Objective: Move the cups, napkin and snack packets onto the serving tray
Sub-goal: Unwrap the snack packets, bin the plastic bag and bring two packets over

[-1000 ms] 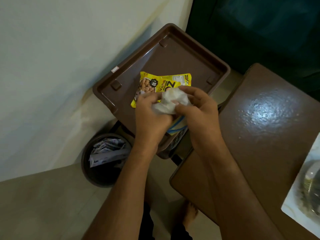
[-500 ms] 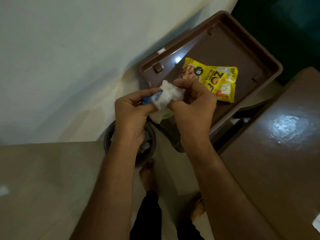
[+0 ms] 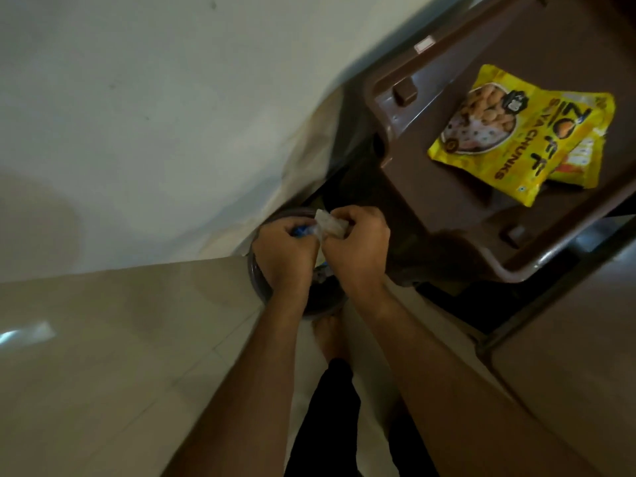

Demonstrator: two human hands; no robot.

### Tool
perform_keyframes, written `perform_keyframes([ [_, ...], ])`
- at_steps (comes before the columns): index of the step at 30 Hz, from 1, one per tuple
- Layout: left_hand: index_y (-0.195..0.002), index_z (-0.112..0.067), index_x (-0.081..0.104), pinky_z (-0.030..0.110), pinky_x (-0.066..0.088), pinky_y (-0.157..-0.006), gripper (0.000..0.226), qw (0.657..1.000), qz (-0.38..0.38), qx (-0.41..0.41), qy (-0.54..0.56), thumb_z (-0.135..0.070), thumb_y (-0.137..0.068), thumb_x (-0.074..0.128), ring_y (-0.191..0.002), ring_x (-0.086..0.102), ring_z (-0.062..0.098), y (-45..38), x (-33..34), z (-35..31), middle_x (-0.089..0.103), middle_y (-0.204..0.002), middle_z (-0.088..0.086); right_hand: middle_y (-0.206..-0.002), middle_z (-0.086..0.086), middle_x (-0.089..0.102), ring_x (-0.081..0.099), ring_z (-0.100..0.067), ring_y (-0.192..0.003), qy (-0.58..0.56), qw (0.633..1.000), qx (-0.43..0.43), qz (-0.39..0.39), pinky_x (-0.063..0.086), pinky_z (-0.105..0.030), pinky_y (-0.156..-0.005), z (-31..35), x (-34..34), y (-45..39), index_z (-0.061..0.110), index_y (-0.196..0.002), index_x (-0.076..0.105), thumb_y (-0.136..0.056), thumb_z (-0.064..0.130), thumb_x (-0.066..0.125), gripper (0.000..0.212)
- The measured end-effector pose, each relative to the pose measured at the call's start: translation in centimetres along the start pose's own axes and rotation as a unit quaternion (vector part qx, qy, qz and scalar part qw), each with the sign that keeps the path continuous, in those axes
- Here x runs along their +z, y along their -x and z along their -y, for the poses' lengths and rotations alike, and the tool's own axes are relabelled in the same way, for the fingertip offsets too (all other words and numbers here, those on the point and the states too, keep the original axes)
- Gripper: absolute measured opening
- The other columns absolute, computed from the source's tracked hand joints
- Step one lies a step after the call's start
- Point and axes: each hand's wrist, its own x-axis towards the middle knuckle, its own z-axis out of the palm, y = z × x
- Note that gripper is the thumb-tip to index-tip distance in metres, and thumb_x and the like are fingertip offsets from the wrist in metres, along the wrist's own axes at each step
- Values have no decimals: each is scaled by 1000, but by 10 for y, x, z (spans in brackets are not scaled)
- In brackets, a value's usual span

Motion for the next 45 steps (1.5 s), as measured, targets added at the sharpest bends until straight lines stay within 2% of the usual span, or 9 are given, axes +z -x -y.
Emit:
perform_keyframes([
  [4, -91, -25, 84, 47, 66, -77, 30, 983, 80, -152, 69, -2, -85, 65, -82, 76, 32, -21, 17, 33, 80, -83, 2, -106, -7, 72, 67, -17, -93, 20, 999, 34, 15, 39, 0, -64, -36, 29, -11, 8, -106, 75, -81, -4, 72, 27],
  [8, -117, -12, 80, 19, 59, -63, 35, 988, 108, -110, 18, 0, -86, 71, -75, 69, 7, -30, 40, 71, 79, -99, 2, -102, -8, 75, 71, -21, -95, 24, 996, 91, 6, 47, -7, -70, -72, 55, -21, 8, -96, 76, -81, -9, 67, 25],
  [12, -109, -7, 78, 29, 55, -77, 21, 988, 92, -120, 10, -8, -88, 79, -90, 70, 20, -38, 56, 99, 76, -98, 7, -109, -11, 77, 72, -28, -100, 97, 990, 102, 28, 60, -33, -86, -93, 76, -27, 14, -103, 78, -84, 0, 70, 26],
  [17, -92, 0, 75, 27, 47, -79, 4, 983, 112, -142, -41, -3, -92, 73, -88, 66, 28, -45, 65, 133, 74, -94, 18, -126, -17, 66, 68, -31, -110, 190, 975, 81, 83, 55, -35, -94, -115, 90, -28, 8, -117, 74, -97, 3, 60, 25],
  [25, -153, -10, 49, 50, 45, -117, 62, 940, 272, -204, 1, 13, -95, 53, -139, 53, 36, -44, 78, 145, 57, -151, 17, -128, -20, 69, 66, -34, -118, 208, 953, 110, 193, 55, -37, -98, -138, 93, -19, 1, -125, 67, -99, 6, 56, 28],
  [28, -161, -11, 36, 46, 41, -121, 71, 937, 279, -211, 11, 10, -96, 57, -148, 44, 35, -45, 75, 140, 46, -161, 15, -133, -20, 67, 64, -34, -122, 193, 955, 106, 200, 51, -34, -100, -136, 91, -17, 1, -131, 65, -97, 5, 58, 35],
  [31, -157, -8, 40, 30, 42, -104, 67, 942, 274, -192, 12, 11, -96, 58, -144, 48, 34, -43, 71, 135, 50, -157, 16, -140, -21, 62, 59, -34, -129, 177, 954, 105, 219, 47, -32, -105, -135, 87, -19, 0, -137, 60, -99, 6, 57, 39],
  [39, -154, -7, 44, 25, 40, -97, 58, 957, 261, -116, -39, 7, -99, 55, -140, 51, 36, -25, 59, 113, 54, -152, 19, -152, -21, 52, 47, -36, -142, 189, 944, 47, 266, 36, -36, -118, -130, 67, -13, 1, -149, 48, -102, 7, 53, 48],
  [45, -153, -4, 44, 46, 35, -124, 52, 965, 237, 37, -104, -3, -102, 53, -148, 43, 32, 5, 41, 69, 48, -157, 17, -159, -22, 41, 32, -35, -151, 260, 926, -125, 242, 20, -37, -126, -100, 23, 7, -2, -153, 39, -101, 15, 52, 56],
])
